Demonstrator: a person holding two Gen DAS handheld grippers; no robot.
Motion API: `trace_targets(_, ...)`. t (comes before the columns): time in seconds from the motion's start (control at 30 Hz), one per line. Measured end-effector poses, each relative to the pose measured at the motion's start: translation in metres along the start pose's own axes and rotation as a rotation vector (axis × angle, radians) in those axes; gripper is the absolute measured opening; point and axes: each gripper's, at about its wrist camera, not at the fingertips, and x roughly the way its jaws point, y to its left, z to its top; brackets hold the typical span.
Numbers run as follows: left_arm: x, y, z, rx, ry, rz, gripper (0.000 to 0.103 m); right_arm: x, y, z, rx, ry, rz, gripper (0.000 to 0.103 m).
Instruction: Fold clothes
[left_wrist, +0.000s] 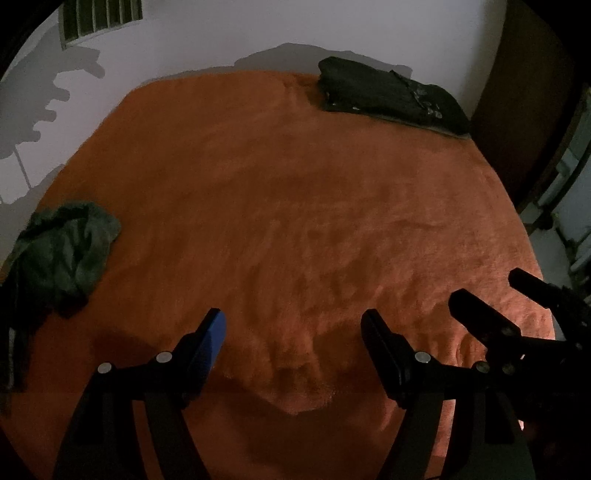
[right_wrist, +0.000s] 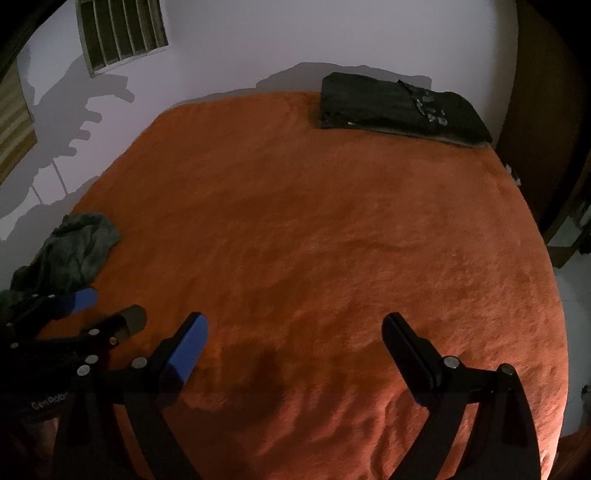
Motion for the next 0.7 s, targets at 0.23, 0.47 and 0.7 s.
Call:
trace_targets(0.23, 0.0027, -0.0009, -0.0021, 0.002, 0.008, 0.011, 0.076, 0.0043, -0.0011, -0.0025, 0.010, 0.018, 0.006, 0.095)
trace_targets(0.47, 0.0029, -0.0052, -0.0034, 0.009, 0.011, 0.027, 0.076, 0.0083, -0.0035, -0.0049, 0.024, 0.031, 0.020, 0.095)
trace_targets(0.7, 0.0020, -0.0068, -0.0037, 0.016, 0.005, 0.038, 0.076, 0.0099, -0.0058, -0.0063, 0.029, 0.039, 0.028, 0.095)
